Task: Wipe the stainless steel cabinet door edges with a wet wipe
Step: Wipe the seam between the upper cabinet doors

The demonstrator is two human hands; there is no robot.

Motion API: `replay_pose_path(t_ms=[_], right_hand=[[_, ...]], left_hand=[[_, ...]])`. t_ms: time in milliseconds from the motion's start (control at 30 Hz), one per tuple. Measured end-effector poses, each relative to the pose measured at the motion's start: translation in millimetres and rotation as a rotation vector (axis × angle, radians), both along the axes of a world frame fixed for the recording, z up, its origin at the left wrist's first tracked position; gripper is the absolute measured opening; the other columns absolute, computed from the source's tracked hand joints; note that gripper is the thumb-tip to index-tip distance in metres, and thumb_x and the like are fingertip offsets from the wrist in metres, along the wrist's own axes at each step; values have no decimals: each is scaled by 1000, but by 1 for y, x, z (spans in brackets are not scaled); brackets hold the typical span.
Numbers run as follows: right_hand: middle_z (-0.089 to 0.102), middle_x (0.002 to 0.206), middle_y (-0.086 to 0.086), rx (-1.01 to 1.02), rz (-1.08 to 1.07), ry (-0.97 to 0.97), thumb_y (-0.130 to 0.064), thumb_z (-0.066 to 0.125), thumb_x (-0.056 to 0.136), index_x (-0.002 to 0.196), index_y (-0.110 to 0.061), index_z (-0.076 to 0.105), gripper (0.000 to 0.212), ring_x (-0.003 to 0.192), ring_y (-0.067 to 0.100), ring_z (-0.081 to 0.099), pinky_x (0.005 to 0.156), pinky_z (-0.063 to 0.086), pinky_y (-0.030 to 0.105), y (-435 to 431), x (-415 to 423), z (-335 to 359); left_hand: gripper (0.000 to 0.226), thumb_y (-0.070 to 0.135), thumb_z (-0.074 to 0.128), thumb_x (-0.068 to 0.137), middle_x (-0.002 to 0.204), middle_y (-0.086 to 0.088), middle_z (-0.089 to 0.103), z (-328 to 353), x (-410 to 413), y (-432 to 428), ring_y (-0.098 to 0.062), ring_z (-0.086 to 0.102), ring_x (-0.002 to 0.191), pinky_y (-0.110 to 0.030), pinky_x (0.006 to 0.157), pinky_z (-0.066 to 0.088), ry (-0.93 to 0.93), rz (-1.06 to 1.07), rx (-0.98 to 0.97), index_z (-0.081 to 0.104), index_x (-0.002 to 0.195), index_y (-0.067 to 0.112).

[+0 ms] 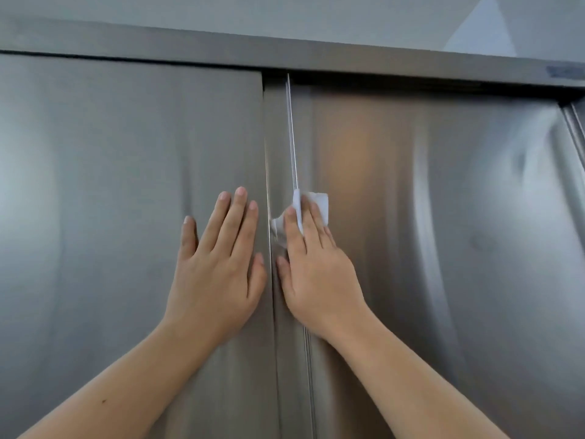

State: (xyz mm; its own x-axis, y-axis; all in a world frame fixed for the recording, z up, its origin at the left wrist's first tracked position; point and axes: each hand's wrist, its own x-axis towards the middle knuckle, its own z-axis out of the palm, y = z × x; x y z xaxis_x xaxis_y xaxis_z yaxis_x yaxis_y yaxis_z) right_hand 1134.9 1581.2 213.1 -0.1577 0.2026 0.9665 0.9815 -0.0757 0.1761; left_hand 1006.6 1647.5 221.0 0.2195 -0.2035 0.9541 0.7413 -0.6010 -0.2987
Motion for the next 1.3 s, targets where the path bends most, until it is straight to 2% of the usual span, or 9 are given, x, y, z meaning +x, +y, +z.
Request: replay_pose_path(t_ms=[67,167,300,400,500,633,933,1133,1300], right_hand=[[29,146,27,45,29,0,-18,49,91,137,9,37,55,136,40,28,98,45,46,1,-2,-37],[32,143,30,8,5,21,-20,45,89,134,12,38,55,133,43,31,97,45,49,-2,-2,-49],[13,151,27,-78,-50,12,-21,47,94,142,9,21,63,141,39,12,114,22,42,-3,-1,-23],[6,153,25,-79,-70,15,-26,39,96,145,6,14,63,143,35,5,115,10,37,0,-2,-15],[15,150,28,-41,-60,44,-29,30,94,143,8,22,61,141,38,14,113,17,40,-1,-5,-41],[23,147,30,-68,-60,25,-24,35,92,139,9,28,58,137,42,22,109,25,44,-7,-7,-89],[8,154,22,-84,-63,101,-26,29,94,146,2,13,61,144,32,4,112,3,37,-1,-8,-62],[20,150,22,-65,-97,110,-22,31,91,142,3,25,57,140,34,16,113,15,38,-9,-15,-142],[22,149,25,-105,-134,112,-24,29,92,141,6,29,57,139,36,20,112,17,39,-15,-16,-132]], left_hand=[[58,26,30,88,147,-17,33,-14,0,-1,-33,32,135,-59,99,32,6,4,-4,40,138,-3],[58,25,31,88,148,-18,32,-30,-1,-4,-32,31,136,-58,100,32,25,7,-22,39,138,-2],[58,25,31,88,149,-16,30,-45,-6,-2,-31,29,137,-57,100,31,49,9,-33,37,140,0],[58,26,31,89,150,-15,28,-48,-7,-1,-29,27,138,-57,102,30,50,12,-33,34,142,2],[58,26,30,89,150,-15,28,-49,-7,-1,-29,27,138,-57,102,29,48,-1,-43,33,142,2],[58,25,32,89,150,-16,27,-57,-9,-2,-29,25,139,-58,102,28,66,-6,-60,32,142,1],[58,23,34,90,151,-16,25,-65,-12,-2,-29,23,140,-56,106,23,100,-24,-70,29,143,2],[58,21,39,87,149,-16,30,-100,-15,-3,-29,28,138,-50,106,26,102,-22,-52,34,141,2],[58,23,38,89,149,-17,29,-128,-15,-5,-30,27,138,-50,109,21,151,32,-51,32,142,1]])
